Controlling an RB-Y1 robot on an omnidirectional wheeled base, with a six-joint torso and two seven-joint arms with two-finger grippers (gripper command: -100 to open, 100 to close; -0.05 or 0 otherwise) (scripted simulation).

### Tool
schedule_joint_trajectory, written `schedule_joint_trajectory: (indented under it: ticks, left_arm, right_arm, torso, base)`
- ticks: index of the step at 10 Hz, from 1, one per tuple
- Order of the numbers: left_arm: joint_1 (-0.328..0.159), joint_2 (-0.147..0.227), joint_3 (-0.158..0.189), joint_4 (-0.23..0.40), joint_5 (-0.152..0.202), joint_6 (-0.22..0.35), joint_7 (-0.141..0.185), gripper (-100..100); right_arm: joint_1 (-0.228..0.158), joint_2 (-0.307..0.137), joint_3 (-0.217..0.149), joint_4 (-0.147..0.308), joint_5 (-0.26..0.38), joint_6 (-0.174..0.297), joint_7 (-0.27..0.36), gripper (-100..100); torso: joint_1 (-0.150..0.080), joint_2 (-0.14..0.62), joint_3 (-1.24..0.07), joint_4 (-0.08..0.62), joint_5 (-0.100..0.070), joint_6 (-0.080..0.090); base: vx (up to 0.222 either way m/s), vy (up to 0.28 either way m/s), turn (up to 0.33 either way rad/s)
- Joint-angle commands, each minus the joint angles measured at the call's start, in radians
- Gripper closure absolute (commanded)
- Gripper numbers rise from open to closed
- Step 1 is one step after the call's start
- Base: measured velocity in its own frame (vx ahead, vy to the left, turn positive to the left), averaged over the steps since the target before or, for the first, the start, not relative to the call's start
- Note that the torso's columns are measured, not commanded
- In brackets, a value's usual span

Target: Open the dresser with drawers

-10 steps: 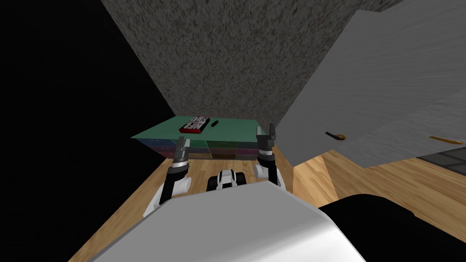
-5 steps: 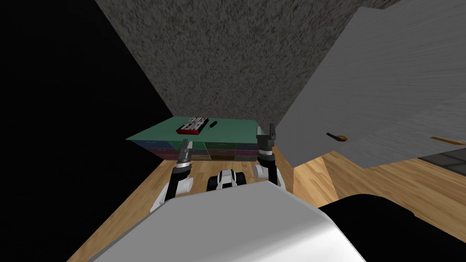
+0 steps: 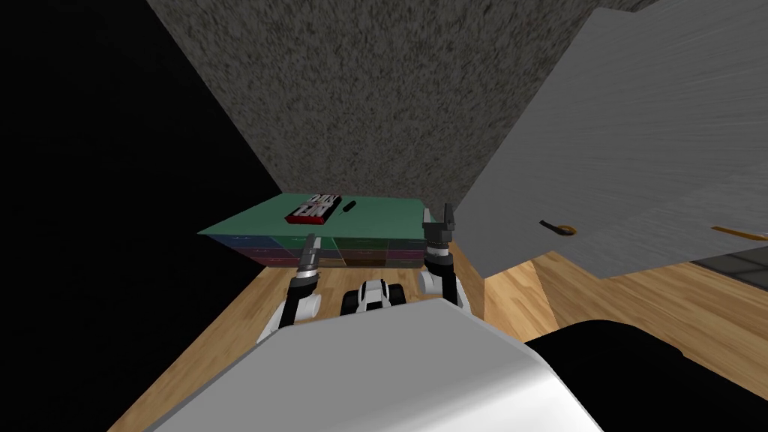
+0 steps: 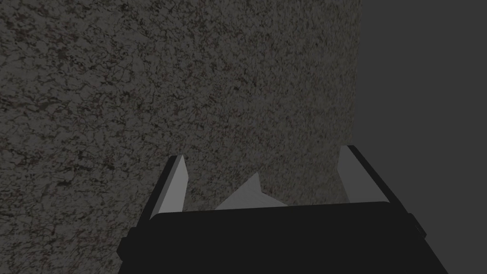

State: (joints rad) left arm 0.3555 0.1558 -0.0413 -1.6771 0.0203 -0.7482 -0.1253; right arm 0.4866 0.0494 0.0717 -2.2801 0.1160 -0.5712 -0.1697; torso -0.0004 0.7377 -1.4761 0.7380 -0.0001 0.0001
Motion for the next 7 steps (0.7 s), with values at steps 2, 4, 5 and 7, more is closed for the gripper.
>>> schedule_joint_trajectory:
  ticks: [2,4,5,7]
  left_arm:
    - [-0.019,-0.004,-0.007,0.094,-0.001,-0.033,-0.001,-100]
    - [-0.032,-0.005,-0.010,0.155,-0.002,-0.054,-0.001,-100]
    - [-0.046,-0.007,-0.014,0.196,-0.002,-0.075,0.000,-100]
    - [-0.061,-0.009,-0.018,0.242,-0.003,-0.096,0.000,-100]
  right_arm:
    - [0.000,0.000,0.000,0.000,0.000,0.000,0.000,0]
    - [0.000,0.000,0.000,0.000,0.000,0.000,0.000,0]
    - [0.000,0.000,0.000,0.000,0.000,0.000,0.000,0]
    - [0.000,0.000,0.000,0.000,0.000,0.000,0.000,0]
  torso:
    - [0.000,0.000,0.000,0.000,0.000,0.000]
    - [0.000,0.000,0.000,0.000,0.000,0.000]
    - [0.001,0.001,0.000,0.000,0.000,0.000]
    - [0.001,0.001,0.000,0.000,0.000,0.000]
  base:
    - [0.054,-0.035,-0.010]
    - [0.062,-0.036,-0.011]
    - [0.054,-0.034,-0.015]
    - [0.059,-0.039,-0.010]
